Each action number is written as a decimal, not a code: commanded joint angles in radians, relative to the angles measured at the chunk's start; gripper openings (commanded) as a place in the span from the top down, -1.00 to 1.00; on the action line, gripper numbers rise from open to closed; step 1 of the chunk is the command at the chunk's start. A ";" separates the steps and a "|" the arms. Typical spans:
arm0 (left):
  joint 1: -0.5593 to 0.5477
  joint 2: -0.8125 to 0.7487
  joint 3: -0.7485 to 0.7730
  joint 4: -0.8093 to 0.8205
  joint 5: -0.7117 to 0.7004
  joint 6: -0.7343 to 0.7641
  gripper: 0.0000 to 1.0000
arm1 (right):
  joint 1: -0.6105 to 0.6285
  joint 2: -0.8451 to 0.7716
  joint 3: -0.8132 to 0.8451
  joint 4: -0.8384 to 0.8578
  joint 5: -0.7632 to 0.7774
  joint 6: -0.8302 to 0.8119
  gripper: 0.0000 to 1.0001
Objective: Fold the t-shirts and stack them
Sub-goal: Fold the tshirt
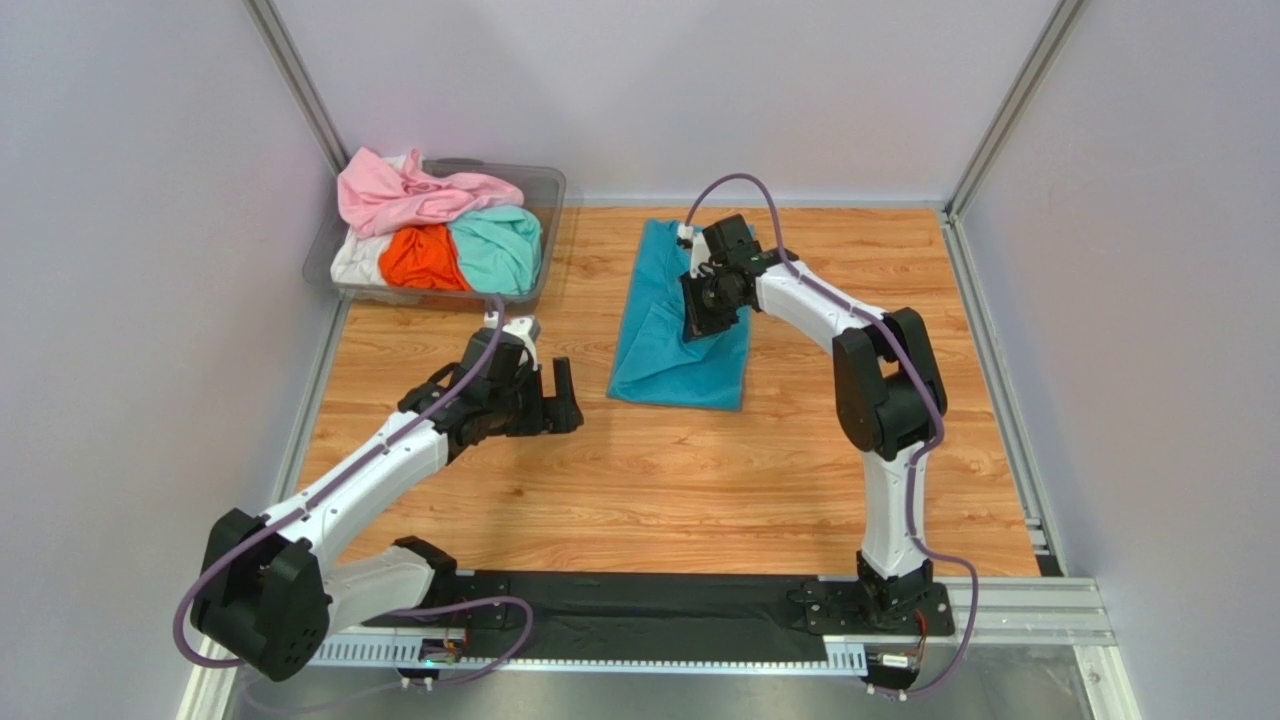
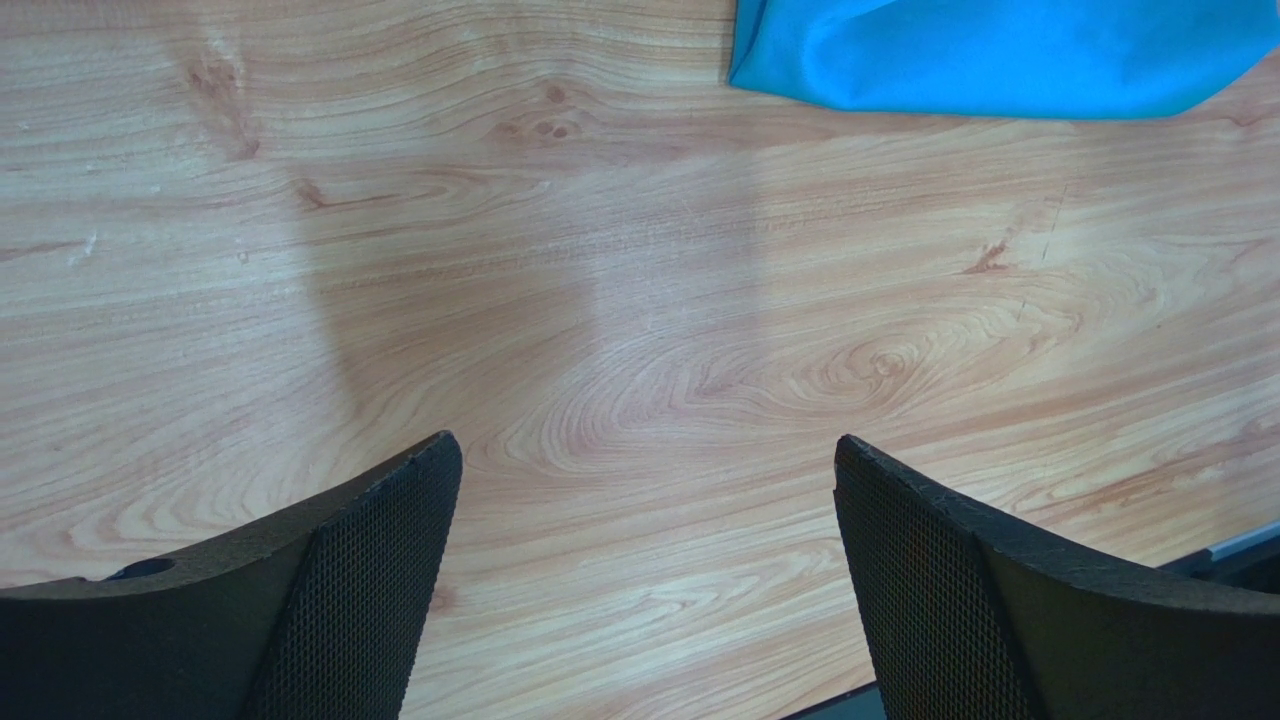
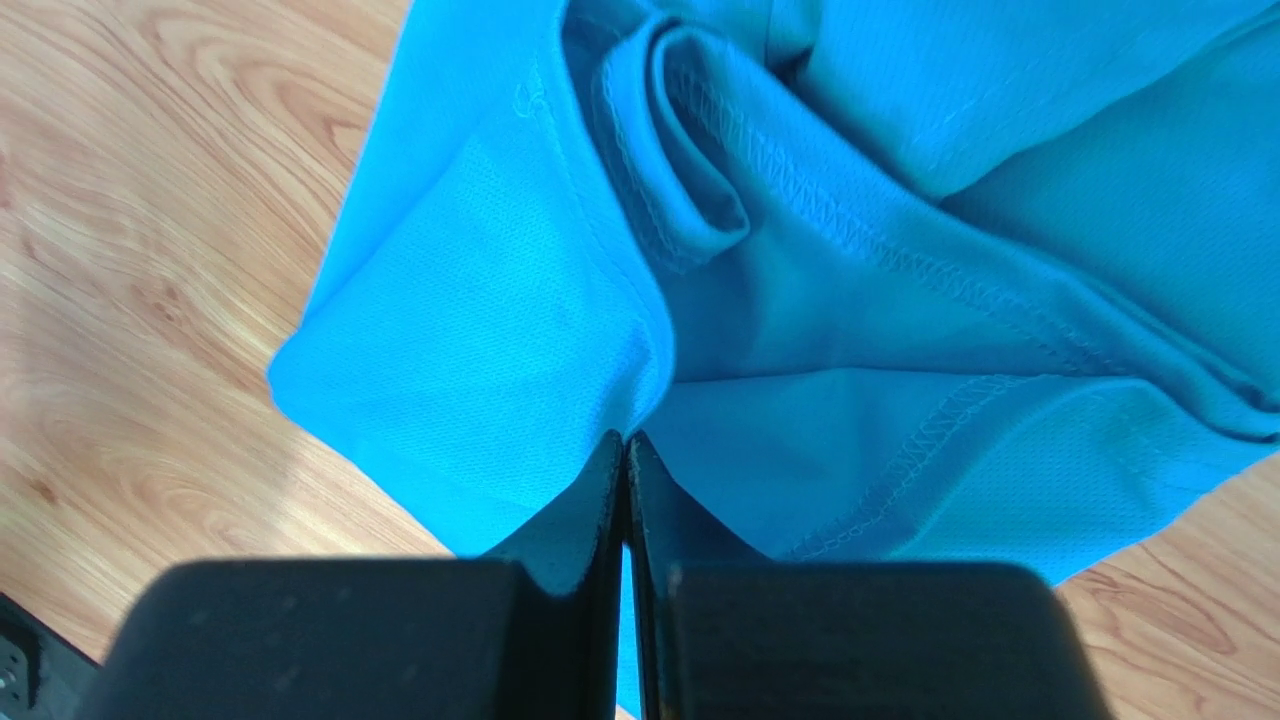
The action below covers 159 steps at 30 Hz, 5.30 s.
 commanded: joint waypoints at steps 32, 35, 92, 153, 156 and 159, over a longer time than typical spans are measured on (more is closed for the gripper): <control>0.001 0.013 0.031 0.001 -0.016 -0.007 -0.99 | 0.003 0.329 0.458 0.024 -0.003 0.080 0.86; 0.001 0.022 0.036 0.005 0.002 -0.008 -0.99 | 0.004 0.338 0.494 0.020 0.026 0.076 0.54; 0.002 0.832 0.461 0.219 0.194 -0.018 0.54 | -0.009 -0.349 -0.638 0.211 0.295 0.542 0.22; -0.136 -0.306 -0.087 -0.077 0.004 -0.225 1.00 | 0.291 -1.129 -0.887 -0.074 -0.242 0.433 0.99; -0.136 -0.432 -0.093 -0.103 0.005 -0.243 1.00 | 0.297 -1.174 -0.885 -0.094 -0.305 0.457 1.00; -0.137 -0.476 -0.079 -0.096 0.036 -0.231 1.00 | 0.297 -1.190 -0.873 -0.108 -0.327 0.471 1.00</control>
